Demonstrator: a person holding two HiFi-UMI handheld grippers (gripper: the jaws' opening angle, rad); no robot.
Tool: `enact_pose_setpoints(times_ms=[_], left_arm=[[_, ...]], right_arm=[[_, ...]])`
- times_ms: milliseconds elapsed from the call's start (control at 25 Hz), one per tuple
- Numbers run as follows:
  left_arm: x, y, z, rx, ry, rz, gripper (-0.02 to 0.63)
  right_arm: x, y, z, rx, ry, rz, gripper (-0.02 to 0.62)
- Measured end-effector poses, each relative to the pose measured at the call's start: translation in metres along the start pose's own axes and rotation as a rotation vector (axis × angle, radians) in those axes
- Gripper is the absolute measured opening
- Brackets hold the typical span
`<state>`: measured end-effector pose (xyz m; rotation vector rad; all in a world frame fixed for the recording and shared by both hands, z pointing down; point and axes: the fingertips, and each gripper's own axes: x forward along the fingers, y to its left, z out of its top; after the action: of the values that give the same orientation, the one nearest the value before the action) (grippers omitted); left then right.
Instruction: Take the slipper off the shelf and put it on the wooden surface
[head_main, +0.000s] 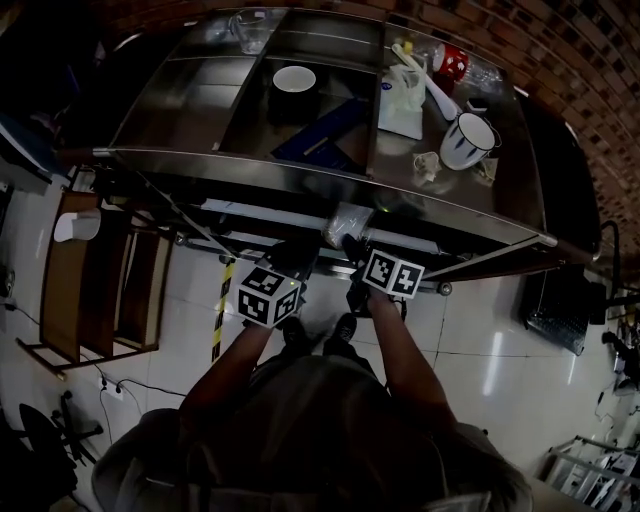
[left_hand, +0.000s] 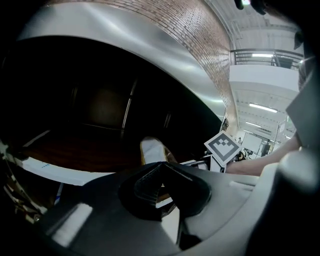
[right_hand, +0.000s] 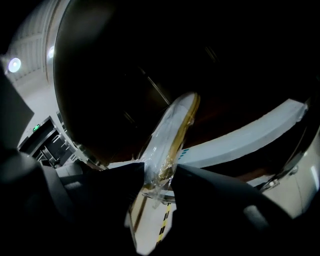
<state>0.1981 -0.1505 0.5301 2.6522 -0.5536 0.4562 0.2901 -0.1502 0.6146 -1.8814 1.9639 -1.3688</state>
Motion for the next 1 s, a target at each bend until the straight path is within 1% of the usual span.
enact_pose_setpoints(times_ms=[160, 320, 440, 640, 760, 1000], left_arm=[[-0.007, 0.007, -0.001, -0.010, -0.009, 0.010, 0.005], [-0.009, 0.012, 0.001, -0.026, -0.026, 0.007, 0.005], [-0.011, 0.018, 0.003, -0.028, -0.040, 0.005, 0.005], [-0.017, 0.024, 0.002, -0.037, -0.063, 0.020, 0.005], [-0.027, 0.030, 0.000, -0.048, -0.075, 0.069, 0.005], [-0.062, 0.046, 0.003, -0.077, -0.127, 0.224, 0.005]], right_arm=[[-0.001, 0.014, 0.003, -0.008, -0.015, 0.055, 0.108], [-0.015, 0.025, 0.009, -0.092, -0.031, 0.069, 0.055], [-0.023, 0.044, 0.012, -0.158, -0.026, 0.096, 0.048], [-0.030, 0.058, 0.007, -0.198, -0.007, 0.127, 0.048], [-0.028, 0.068, 0.004, -0.219, 0.014, 0.170, 0.048], [-0.015, 0.099, -0.015, -0.305, 0.114, 0.300, 0.048]])
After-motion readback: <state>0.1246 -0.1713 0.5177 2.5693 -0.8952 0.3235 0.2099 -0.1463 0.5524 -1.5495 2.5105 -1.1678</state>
